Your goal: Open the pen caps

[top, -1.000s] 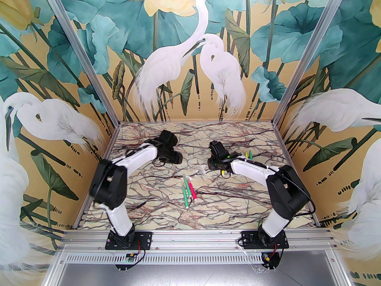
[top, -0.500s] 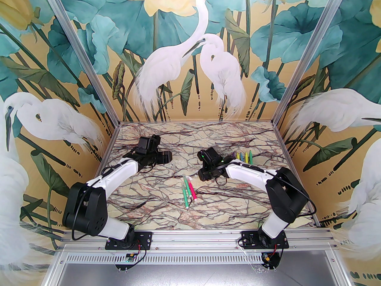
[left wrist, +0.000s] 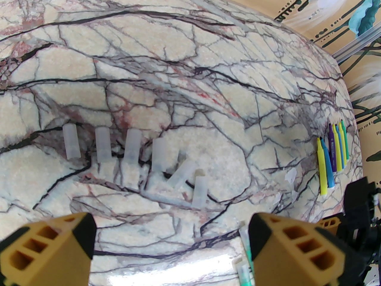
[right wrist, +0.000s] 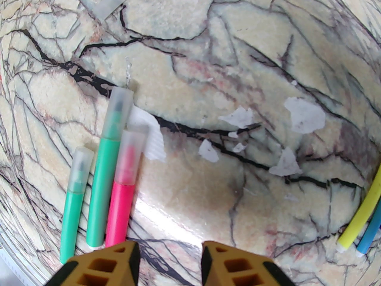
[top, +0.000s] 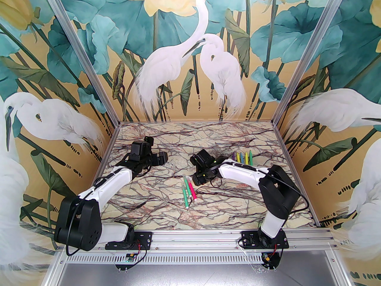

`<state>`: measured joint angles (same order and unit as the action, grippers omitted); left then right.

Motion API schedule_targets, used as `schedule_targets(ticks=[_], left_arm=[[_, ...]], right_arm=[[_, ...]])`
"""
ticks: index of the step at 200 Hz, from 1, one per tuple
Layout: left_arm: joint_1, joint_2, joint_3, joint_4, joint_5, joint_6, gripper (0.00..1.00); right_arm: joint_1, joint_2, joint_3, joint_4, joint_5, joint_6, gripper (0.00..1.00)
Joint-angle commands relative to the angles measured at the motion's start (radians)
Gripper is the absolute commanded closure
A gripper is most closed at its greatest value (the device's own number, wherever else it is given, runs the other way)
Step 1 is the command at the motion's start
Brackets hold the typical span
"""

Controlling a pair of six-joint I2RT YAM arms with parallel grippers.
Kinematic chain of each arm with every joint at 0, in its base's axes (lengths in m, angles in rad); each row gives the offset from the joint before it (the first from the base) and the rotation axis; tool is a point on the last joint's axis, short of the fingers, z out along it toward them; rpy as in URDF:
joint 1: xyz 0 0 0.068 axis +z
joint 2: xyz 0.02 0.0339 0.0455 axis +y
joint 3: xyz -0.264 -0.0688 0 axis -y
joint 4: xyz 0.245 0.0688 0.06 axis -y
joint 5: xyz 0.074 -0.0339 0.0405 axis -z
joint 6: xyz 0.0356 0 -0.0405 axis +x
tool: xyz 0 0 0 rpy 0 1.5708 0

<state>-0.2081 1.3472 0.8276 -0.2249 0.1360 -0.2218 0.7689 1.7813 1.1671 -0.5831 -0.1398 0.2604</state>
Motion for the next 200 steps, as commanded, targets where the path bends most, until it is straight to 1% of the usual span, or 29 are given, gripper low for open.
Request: schedule_targets(ticks=[1, 77, 127, 200], left_arm=[[0.010, -0.033, -0.026, 0.037, -0.021, -0.006, 0.10], [0.013, -0.062, -0.052, 0.036, -0.031, -0.003, 0.09], [0.015, -0.066, -0.061, 0.041, -0.036, -0.001, 0.09], [0.015, -0.068, -0.061, 0.038, -0.036, 0.002, 0.09]], right_arm=[[0.015, 0.035, 0.037, -0.027, -0.007, 0.003, 0.59], [0.026, 0.073, 0.054, -0.038, 0.025, 0.028, 0.61], [0.045, 0.074, 0.057, -0.025, -0.039, 0.029, 0.60], [0.075, 0.125, 0.077, -0.025, -0.069, 0.036, 0.60]])
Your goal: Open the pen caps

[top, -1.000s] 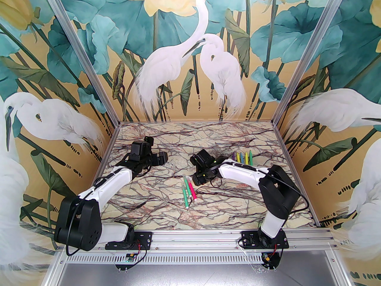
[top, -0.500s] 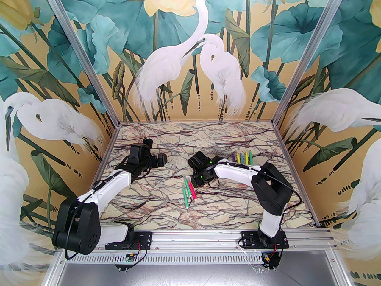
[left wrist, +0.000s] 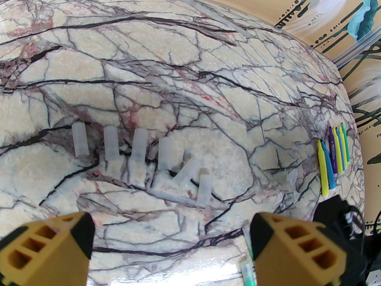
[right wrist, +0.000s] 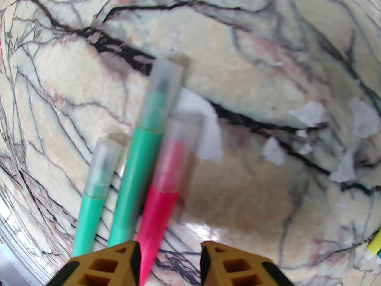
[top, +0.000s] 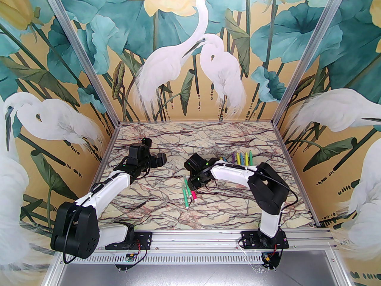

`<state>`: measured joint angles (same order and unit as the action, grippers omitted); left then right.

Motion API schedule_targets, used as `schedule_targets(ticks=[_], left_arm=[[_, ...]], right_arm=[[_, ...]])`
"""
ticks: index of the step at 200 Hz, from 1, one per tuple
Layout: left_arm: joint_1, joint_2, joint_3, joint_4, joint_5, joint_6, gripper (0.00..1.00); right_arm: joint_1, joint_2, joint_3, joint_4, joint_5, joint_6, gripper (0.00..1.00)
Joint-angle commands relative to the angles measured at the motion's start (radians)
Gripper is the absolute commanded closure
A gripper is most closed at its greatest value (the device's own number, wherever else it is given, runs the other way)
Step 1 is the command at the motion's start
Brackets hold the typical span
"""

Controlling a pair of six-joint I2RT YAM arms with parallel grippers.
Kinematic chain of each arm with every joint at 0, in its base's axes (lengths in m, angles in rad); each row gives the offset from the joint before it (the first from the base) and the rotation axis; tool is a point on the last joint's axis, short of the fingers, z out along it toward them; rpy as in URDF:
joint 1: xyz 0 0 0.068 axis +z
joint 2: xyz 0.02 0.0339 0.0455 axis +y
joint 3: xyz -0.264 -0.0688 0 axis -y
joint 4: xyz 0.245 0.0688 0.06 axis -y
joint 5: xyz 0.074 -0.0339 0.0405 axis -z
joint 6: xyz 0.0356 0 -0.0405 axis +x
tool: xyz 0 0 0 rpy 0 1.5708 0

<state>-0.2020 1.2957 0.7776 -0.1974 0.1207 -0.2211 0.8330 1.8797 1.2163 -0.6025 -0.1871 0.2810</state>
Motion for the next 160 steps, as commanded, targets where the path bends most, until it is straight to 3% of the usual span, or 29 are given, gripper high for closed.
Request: schedule_targets(ticks=[1, 46, 160], left_arm=[[0.009, -0.018, -0.011, 0.010, -0.020, 0.001, 0.08], [0.010, -0.020, -0.011, 0.009, -0.022, 0.003, 0.08], [0.010, -0.013, -0.005, 0.012, -0.015, 0.004, 0.08]], right_arm=[[0.011, 0.027, 0.029, -0.007, -0.022, 0.016, 0.60], [0.013, 0.054, 0.043, -0.027, -0.005, 0.026, 0.61], [0.044, 0.098, 0.123, -0.222, 0.174, 0.043, 0.65]])
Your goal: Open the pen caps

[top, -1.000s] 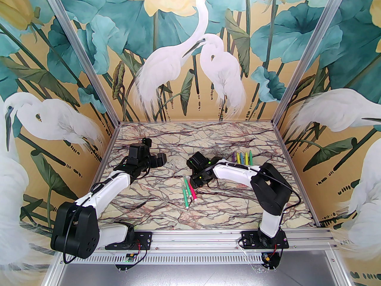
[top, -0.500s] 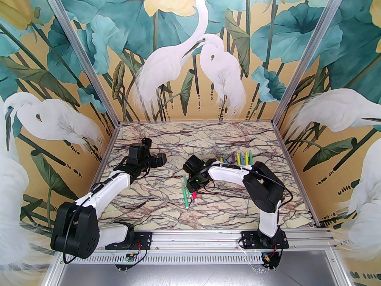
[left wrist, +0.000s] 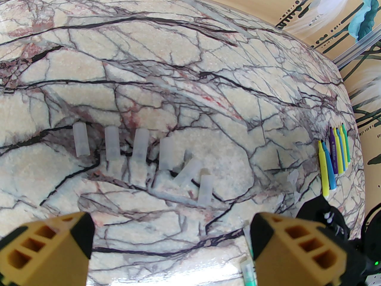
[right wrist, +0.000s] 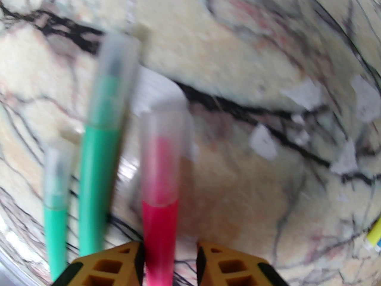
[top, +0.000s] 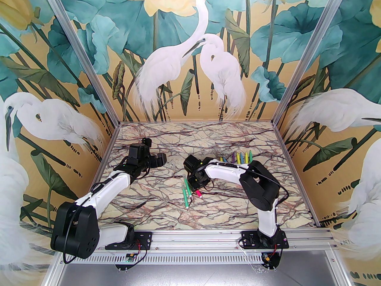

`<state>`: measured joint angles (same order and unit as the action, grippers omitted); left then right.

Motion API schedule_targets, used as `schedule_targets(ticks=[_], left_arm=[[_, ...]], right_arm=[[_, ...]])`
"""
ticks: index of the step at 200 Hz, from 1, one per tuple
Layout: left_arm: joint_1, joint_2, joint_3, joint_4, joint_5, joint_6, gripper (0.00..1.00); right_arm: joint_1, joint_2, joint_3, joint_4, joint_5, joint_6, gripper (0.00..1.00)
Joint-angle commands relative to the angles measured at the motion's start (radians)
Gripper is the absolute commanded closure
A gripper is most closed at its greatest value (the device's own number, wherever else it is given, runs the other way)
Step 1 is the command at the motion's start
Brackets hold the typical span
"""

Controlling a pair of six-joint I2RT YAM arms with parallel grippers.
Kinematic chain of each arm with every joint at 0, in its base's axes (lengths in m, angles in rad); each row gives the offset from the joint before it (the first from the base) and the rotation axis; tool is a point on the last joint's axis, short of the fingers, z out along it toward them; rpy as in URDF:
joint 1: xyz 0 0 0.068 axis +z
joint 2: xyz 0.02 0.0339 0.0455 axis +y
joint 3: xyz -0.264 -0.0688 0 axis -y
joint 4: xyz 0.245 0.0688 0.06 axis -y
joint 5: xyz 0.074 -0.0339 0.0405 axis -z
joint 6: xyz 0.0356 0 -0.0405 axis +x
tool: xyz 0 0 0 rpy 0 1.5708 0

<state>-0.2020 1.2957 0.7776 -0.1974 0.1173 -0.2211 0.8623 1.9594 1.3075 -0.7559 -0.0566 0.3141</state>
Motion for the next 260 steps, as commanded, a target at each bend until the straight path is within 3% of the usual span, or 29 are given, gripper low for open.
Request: schedule_targets(ticks=[1, 81, 173, 208, 260], left_arm=[[0.010, -0.012, -0.005, 0.012, -0.011, 0.003, 0.08], [0.010, -0.006, -0.021, 0.032, -0.011, 0.008, 0.08], [0.012, 0.002, -0.015, 0.035, 0.002, 0.007, 0.08], [0.012, 0.005, -0.007, 0.032, 0.029, 0.008, 0.08], [0.012, 0.014, -0.011, 0.053, 0.134, 0.012, 0.08]], right_arm=[[0.016, 0.019, 0.033, -0.069, 0.043, 0.010, 0.65], [0.043, 0.086, 0.098, -0.131, 0.049, -0.029, 0.71], [0.043, 0.147, 0.111, -0.124, 0.074, -0.041, 0.86], [0.019, 0.102, 0.065, -0.069, 0.048, -0.037, 0.92], [-0.091, -0.067, -0.072, 0.094, -0.076, -0.022, 0.99]])
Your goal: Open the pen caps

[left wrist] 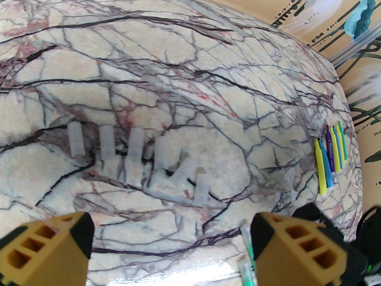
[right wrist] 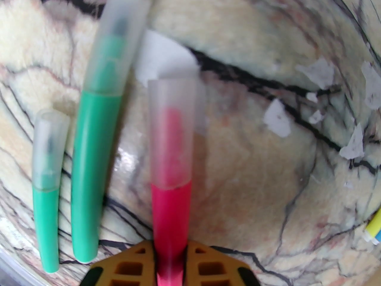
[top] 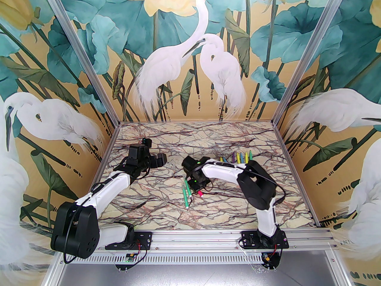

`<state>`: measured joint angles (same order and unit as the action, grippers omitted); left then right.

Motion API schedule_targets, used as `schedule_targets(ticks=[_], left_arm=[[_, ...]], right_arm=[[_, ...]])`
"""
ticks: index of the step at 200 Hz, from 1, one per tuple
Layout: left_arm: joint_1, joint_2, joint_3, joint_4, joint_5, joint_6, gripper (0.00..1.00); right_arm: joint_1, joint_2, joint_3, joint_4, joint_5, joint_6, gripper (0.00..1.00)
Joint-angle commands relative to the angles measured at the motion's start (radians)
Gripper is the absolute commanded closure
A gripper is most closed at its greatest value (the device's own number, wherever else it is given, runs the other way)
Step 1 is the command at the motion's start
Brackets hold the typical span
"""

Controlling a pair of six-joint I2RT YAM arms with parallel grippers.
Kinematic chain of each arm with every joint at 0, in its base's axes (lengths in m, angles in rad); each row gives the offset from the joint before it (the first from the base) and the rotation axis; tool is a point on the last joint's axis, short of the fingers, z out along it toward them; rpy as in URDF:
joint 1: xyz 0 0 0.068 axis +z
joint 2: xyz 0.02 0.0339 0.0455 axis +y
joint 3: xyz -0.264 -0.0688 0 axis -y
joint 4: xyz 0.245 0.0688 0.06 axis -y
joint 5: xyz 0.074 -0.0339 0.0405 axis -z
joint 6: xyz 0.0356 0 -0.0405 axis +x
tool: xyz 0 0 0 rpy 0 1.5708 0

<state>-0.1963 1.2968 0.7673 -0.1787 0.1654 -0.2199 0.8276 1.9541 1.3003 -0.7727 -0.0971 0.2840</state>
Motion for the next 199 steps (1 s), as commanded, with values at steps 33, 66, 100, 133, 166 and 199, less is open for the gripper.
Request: schedule_targets(ticks=[33, 66, 100, 133, 166, 199], left_arm=[[0.005, 0.032, -0.003, 0.073, 0.201, -0.012, 0.10], [-0.007, 0.066, 0.007, 0.110, 0.314, -0.040, 0.12], [-0.061, 0.102, 0.024, 0.181, 0.425, -0.088, 0.13], [-0.138, 0.155, 0.064, 0.246, 0.494, -0.128, 0.14], [-0.159, 0.196, 0.091, 0.285, 0.559, -0.158, 0.16], [-0.183, 0.224, 0.098, 0.345, 0.591, -0.205, 0.20]], right_arm=[[-0.129, -0.161, -0.152, 0.213, -0.109, 0.018, 1.00], [-0.187, -0.256, -0.235, 0.317, -0.171, 0.024, 1.00], [-0.205, -0.331, -0.295, 0.411, -0.201, 0.014, 1.00], [-0.206, -0.379, -0.316, 0.479, -0.219, 0.009, 1.00], [-0.206, -0.417, -0.317, 0.526, -0.238, 0.006, 1.00], [-0.201, -0.428, -0.311, 0.546, -0.262, -0.021, 1.00]])
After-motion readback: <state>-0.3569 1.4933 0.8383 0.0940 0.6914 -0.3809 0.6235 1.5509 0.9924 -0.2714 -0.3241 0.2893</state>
